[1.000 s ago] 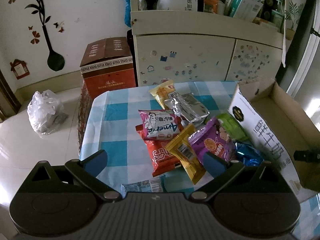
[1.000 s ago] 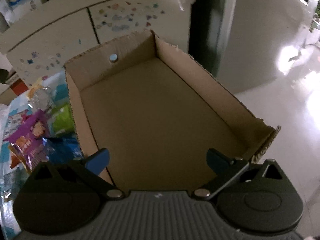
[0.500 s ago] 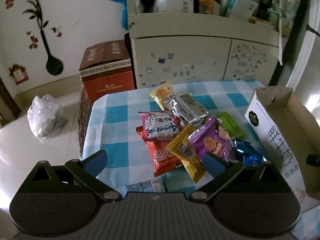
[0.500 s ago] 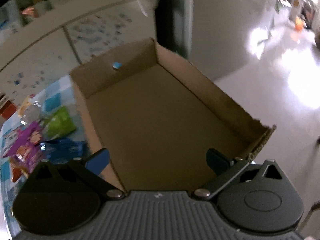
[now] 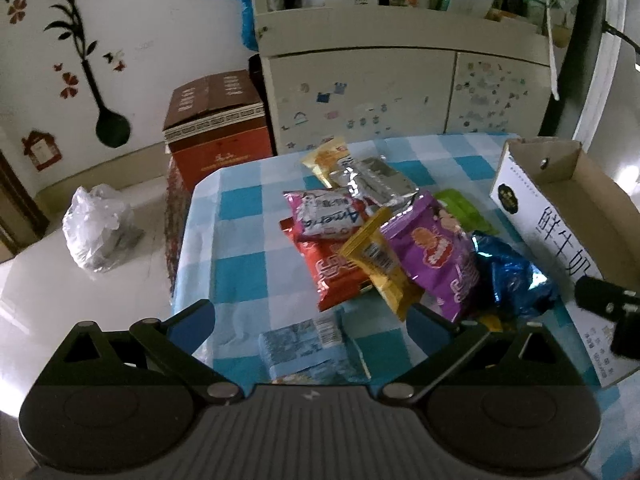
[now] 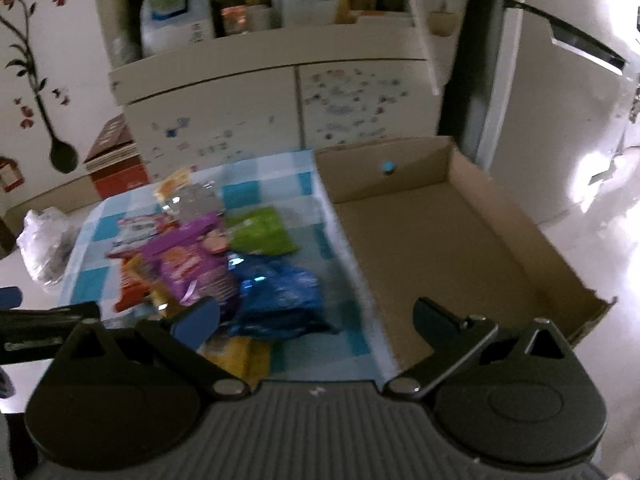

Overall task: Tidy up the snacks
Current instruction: 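Hover the left tool over the pale blue packet while the right tool hovers over the yellow packet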

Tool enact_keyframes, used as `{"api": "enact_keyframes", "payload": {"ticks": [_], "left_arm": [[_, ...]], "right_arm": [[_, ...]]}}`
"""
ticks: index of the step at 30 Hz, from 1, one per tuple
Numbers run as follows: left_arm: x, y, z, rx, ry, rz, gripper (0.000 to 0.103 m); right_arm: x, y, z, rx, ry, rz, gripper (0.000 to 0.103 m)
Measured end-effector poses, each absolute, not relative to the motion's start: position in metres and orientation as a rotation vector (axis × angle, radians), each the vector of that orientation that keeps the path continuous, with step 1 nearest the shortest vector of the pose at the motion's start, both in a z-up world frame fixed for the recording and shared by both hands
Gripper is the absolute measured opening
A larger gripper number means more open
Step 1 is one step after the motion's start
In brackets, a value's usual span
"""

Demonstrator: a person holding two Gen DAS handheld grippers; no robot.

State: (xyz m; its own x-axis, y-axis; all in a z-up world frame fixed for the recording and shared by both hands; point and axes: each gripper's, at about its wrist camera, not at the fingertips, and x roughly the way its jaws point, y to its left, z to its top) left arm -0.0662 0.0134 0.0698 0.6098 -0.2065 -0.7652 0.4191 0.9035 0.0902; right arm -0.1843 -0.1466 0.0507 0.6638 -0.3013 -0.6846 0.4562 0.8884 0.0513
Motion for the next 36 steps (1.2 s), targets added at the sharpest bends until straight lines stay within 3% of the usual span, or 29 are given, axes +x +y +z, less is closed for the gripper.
{"api": "enact_keyframes", "payload": {"ticks": [36], "left_arm": [[-0.058,0.015,0.059,0.281,0.922,-0.306,0.103]], "right_arm": [[-0.160,-0.114,0.042,0.199,0.789,-0.401,0.102]]}}
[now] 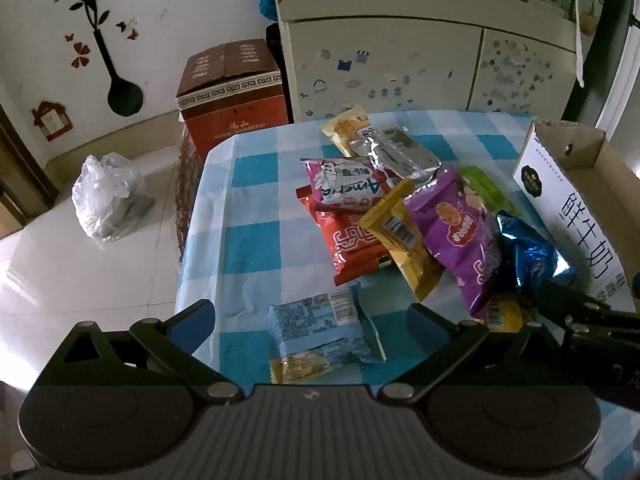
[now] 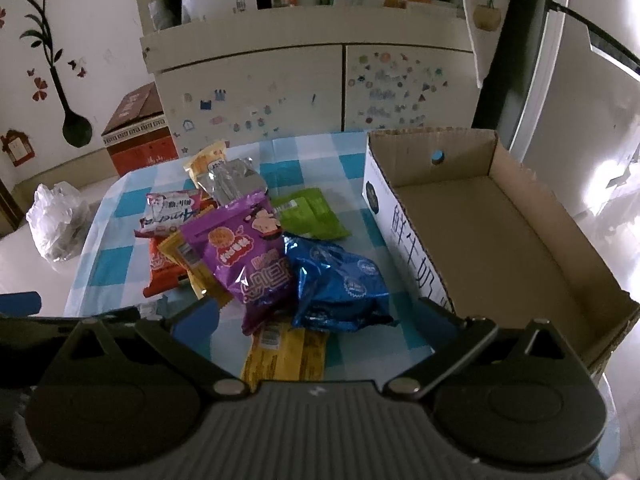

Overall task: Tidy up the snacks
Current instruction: 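Hover the left tool over the pale blue packet while the right tool hovers over the yellow packet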

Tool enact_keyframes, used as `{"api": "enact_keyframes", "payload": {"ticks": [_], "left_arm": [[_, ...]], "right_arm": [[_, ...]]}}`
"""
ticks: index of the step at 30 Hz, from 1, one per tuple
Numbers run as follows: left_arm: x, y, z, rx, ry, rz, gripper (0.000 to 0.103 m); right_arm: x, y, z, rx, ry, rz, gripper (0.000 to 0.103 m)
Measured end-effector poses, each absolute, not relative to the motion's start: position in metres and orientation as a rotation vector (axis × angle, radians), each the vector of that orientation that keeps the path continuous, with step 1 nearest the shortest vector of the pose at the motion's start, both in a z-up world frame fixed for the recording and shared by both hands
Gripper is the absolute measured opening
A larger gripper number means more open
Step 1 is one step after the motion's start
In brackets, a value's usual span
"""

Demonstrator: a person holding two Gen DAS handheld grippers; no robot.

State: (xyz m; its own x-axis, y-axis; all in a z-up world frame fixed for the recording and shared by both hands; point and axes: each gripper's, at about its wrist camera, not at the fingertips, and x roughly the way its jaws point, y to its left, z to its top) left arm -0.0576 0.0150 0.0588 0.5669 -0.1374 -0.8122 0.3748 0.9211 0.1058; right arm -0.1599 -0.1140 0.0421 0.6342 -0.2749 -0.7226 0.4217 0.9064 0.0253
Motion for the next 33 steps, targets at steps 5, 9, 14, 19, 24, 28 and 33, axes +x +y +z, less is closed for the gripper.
{"api": "enact_keyframes", "payload": {"ticks": [5,9,14,19,24,28,33], "left_arm": [[-0.0561,0.0169,0.0576,0.272,0.930,-0.292,0.103],[-0.0557,0.0173,0.0567,0.274,0.936,-0.287,0.103],[-0.0554,0.0171,0.0563,0.276,0.938,-0.282,0.103],[-0.0550,0.0175,0.0560,0.277,0.938,-0.277,0.103],[-0.0547,0.0167,0.0553,0.277,0.943,-0.273,0.103],[-0.0542,0.0167,0.0547,0.276,0.944,-0.272,0.103],[-0.0540,0.0171,0.0534,0.271,0.951,-0.270,0.103]], "right_arm": [[-0.1576,-0.1106,0.0405,0.189,0.796,-0.397,0.102],[-0.1566,-0.1106,0.0397,0.186,0.801,-0.398,0.102],[-0.1566,-0.1103,0.0394,0.186,0.804,-0.399,0.102],[-0.1560,-0.1105,0.0393,0.187,0.806,-0.399,0.102],[-0.1553,-0.1107,0.0386,0.190,0.810,-0.400,0.102],[-0.1550,-0.1107,0.0381,0.191,0.812,-0.402,0.102],[-0.1545,-0.1112,0.0375,0.192,0.817,-0.404,0.102]]}}
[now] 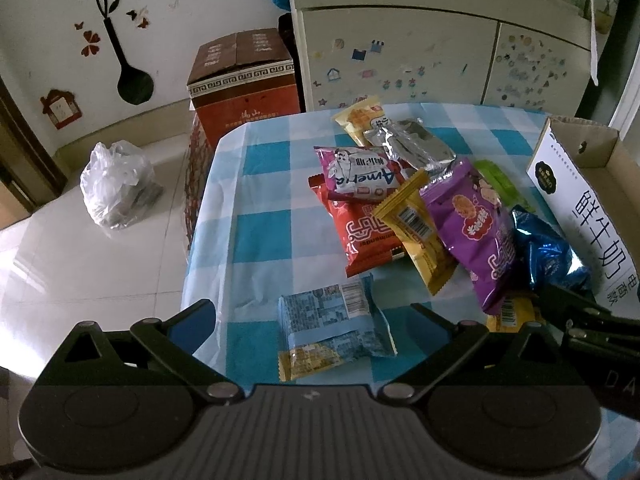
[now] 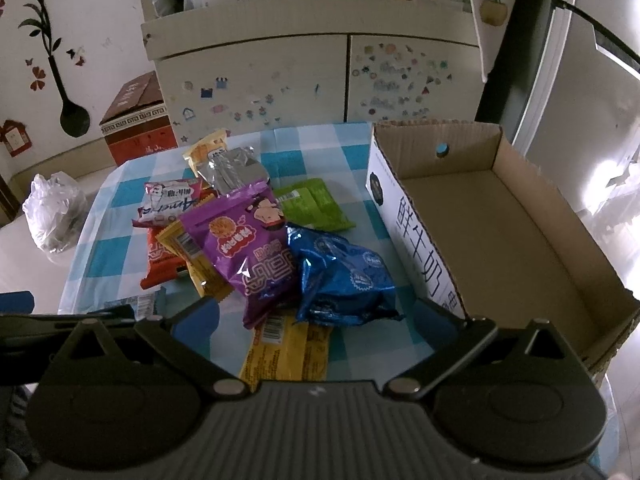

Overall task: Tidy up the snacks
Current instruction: 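Hover the left tool over the pale blue packet while the right tool hovers over the yellow packet, then lower the left tool onto the pale blue packet while the right tool lowers onto the yellow packet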

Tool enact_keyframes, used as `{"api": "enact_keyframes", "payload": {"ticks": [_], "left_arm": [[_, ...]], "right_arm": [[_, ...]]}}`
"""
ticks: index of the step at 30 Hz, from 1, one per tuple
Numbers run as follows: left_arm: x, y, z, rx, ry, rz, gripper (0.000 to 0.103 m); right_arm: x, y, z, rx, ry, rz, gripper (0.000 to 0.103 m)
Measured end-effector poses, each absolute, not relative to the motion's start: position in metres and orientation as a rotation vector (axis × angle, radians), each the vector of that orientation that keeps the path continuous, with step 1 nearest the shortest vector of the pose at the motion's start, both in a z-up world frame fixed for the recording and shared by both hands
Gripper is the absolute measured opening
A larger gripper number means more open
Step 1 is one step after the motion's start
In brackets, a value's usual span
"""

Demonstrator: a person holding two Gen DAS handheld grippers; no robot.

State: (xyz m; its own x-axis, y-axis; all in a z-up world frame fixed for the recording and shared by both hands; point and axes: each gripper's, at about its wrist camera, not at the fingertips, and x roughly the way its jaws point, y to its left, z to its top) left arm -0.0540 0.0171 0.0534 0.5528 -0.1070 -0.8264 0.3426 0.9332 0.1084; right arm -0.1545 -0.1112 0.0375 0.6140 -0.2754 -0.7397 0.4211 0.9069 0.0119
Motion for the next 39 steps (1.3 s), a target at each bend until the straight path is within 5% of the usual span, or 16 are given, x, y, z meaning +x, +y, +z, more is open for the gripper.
{"api": "enact_keyframes", "payload": {"ticks": [39], "left_arm": [[-0.038,0.025,0.067,0.205,0.956,-0.295,0.102]], "right_arm": [[-0.161,-0.122,0.048,0.237,0.788,-0.351,0.102]]}}
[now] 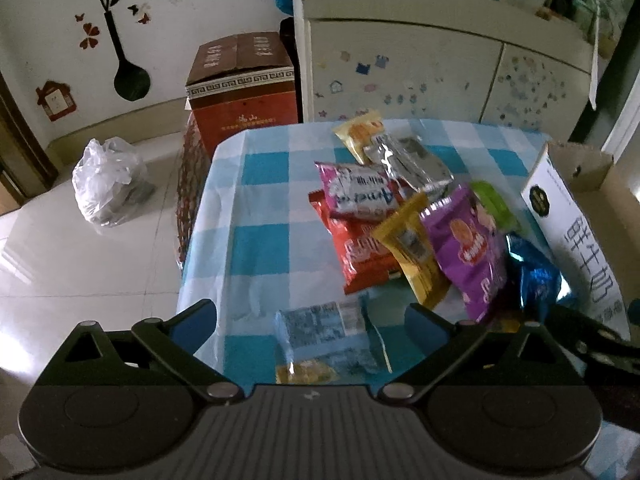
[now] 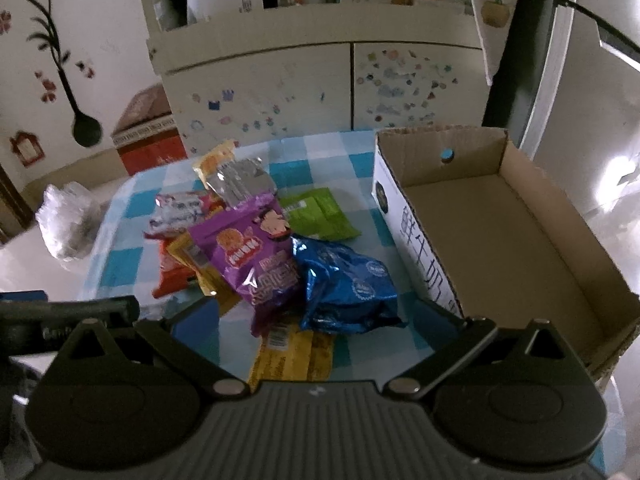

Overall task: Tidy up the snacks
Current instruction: 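Lower the left tool onto the pale blue packet while the right tool lowers onto the yellow packet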

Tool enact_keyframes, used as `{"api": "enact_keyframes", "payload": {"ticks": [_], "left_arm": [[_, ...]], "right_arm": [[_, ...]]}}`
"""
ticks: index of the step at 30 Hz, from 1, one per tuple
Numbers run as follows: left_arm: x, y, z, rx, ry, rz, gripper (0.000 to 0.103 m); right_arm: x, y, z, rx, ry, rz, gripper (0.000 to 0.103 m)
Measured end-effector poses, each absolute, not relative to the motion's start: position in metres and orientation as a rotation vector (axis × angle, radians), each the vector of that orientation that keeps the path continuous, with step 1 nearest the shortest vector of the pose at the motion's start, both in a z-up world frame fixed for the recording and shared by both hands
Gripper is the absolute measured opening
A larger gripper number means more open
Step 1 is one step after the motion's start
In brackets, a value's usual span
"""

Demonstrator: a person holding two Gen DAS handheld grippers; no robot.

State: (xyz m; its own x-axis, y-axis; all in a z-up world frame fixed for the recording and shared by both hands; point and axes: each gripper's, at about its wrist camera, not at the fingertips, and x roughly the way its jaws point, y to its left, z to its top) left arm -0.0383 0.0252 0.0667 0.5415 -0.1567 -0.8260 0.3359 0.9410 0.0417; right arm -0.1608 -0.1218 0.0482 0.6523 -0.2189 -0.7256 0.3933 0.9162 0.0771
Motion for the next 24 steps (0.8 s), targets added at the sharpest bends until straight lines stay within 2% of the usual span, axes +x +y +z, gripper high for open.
{"api": "enact_keyframes", "payload": {"ticks": [11,24], "left_arm": [[0.001,0.046,0.089,0.138,0.910,-0.337,0.102],[-0.003,0.053,0.063,0.050,1.044,-0.363,0.102]], "right_arm": [[-0.185,-0.150,0.071,0.309,0.690,-0.161,0.102],[-0.190,-0.160,0.039,0.397,0.761,-0.113,0.102]]}}
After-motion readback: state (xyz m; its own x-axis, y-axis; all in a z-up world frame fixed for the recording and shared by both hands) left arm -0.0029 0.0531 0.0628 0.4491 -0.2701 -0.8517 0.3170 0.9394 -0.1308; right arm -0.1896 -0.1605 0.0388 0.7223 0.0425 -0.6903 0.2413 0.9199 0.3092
